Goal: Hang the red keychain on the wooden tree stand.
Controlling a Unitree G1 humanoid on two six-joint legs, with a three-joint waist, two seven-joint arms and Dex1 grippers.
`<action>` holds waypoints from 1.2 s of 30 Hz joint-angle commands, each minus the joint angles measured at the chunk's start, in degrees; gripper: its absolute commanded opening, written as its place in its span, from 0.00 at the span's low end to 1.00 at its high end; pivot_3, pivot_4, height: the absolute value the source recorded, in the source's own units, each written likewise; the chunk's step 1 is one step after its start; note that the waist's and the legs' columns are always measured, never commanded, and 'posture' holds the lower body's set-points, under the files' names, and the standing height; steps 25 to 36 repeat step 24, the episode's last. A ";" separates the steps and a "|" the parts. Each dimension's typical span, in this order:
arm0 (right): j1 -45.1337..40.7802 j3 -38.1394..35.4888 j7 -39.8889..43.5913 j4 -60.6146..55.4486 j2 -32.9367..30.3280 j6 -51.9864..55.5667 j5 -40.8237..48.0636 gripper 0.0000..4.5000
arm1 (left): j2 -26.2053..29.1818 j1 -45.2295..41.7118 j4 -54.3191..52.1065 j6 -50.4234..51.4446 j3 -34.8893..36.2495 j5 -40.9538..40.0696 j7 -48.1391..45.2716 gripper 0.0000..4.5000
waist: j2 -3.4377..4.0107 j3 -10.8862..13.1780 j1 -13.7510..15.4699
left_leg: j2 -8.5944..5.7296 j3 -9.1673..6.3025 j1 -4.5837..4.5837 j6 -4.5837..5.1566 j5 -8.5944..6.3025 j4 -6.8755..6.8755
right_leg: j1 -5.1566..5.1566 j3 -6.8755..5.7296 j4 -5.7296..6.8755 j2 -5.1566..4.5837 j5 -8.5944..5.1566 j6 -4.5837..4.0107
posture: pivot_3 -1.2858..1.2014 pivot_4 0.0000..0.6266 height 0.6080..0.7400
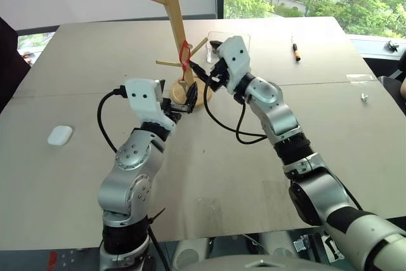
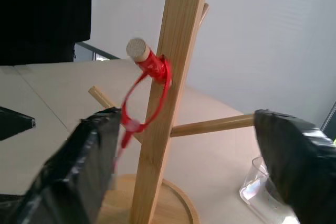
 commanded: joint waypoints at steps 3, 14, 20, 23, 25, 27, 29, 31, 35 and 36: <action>6.66 -3.90 -2.03 -8.54 -1.60 0.25 1.87 0.93 | 0.36 2.00 0.36 -5.39 0.43 6.62 2.88 1.00 | 0.00 0.00 0.05 | -0.02 0.00 0.00 0.00 0.00 -0.01 | 0.00 0.00 0.00 -0.04 0.00 0.00 | 0.52 0.24 1.00; 22.74 -16.23 -10.49 -8.92 -9.15 0.16 3.10 0.93 | -0.50 8.76 18.91 -29.60 5.58 12.45 1.29 1.00 | 0.01 -0.01 -0.09 | -0.04 0.07 0.04 0.01 0.00 -0.05 | -0.02 0.04 0.00 -0.13 -0.01 -0.01 | 0.52 0.24 1.00; 24.45 -19.92 -10.74 -4.62 -11.80 -3.16 3.78 0.93 | -0.85 10.81 27.62 -38.94 7.33 12.70 -0.01 1.00 | 0.01 -0.01 0.12 | -0.06 0.09 0.03 0.03 -0.01 -0.07 | 0.00 0.02 -0.01 -0.17 -0.01 0.00 | 0.52 0.24 1.00; 24.55 -20.16 -10.28 -2.87 -12.03 -4.16 3.89 0.93 | -0.65 10.71 29.85 -40.46 7.22 13.13 -0.45 1.00 | 0.00 -0.01 0.04 | -0.05 0.12 0.04 0.04 -0.01 -0.04 | 0.00 0.02 0.00 -0.17 0.00 0.01 | 0.52 0.24 1.00; 24.64 -20.11 -10.18 -2.61 -12.07 -4.44 3.86 0.93 | -0.62 10.64 30.23 -40.81 7.23 13.17 -0.54 1.00 | 0.00 -0.01 0.04 | -0.05 0.12 0.05 0.04 -0.01 -0.04 | 0.00 0.02 0.00 -0.17 0.00 0.02 | 0.52 0.24 1.00; 24.64 -20.11 -10.18 -2.61 -12.07 -4.44 3.86 0.93 | -0.62 10.64 30.23 -40.81 7.23 13.17 -0.54 1.00 | 0.00 -0.01 0.04 | -0.05 0.12 0.05 0.04 -0.01 -0.04 | 0.00 0.02 0.00 -0.17 0.00 0.02 | 0.52 0.24 1.00; 24.64 -20.11 -10.18 -2.61 -12.07 -4.44 3.86 0.93 | -0.62 10.64 30.23 -40.81 7.23 13.17 -0.54 1.00 | 0.00 -0.01 0.04 | -0.05 0.12 0.05 0.04 -0.01 -0.04 | 0.00 0.02 0.00 -0.17 0.00 0.02 | 0.52 0.24 1.00; 24.64 -20.11 -10.18 -2.61 -12.07 -4.44 3.86 0.93 | -0.62 10.64 30.23 -40.81 7.23 13.17 -0.54 1.00 | 0.00 -0.01 0.04 | -0.05 0.12 0.05 0.04 -0.01 -0.04 | 0.00 0.02 0.00 -0.17 0.00 0.02 | 0.52 0.24 1.00; 24.64 -20.11 -10.18 -2.61 -12.07 -4.44 3.86 0.93 | -0.62 10.64 30.23 -40.81 7.23 13.17 -0.54 1.00 | 0.00 -0.01 0.04 | -0.05 0.12 0.05 0.04 -0.01 -0.04 | 0.00 0.02 0.00 -0.17 0.00 0.02 | 0.52 0.24 1.00; 24.64 -20.11 -10.18 -2.61 -12.07 -4.44 3.86 0.93 | -0.62 10.64 30.23 -40.81 7.23 13.17 -0.54 1.00 | 0.00 -0.01 0.04 | -0.05 0.12 0.05 0.04 -0.01 -0.04 | 0.00 0.02 0.00 -0.17 0.00 0.02 | 0.52 0.24 1.00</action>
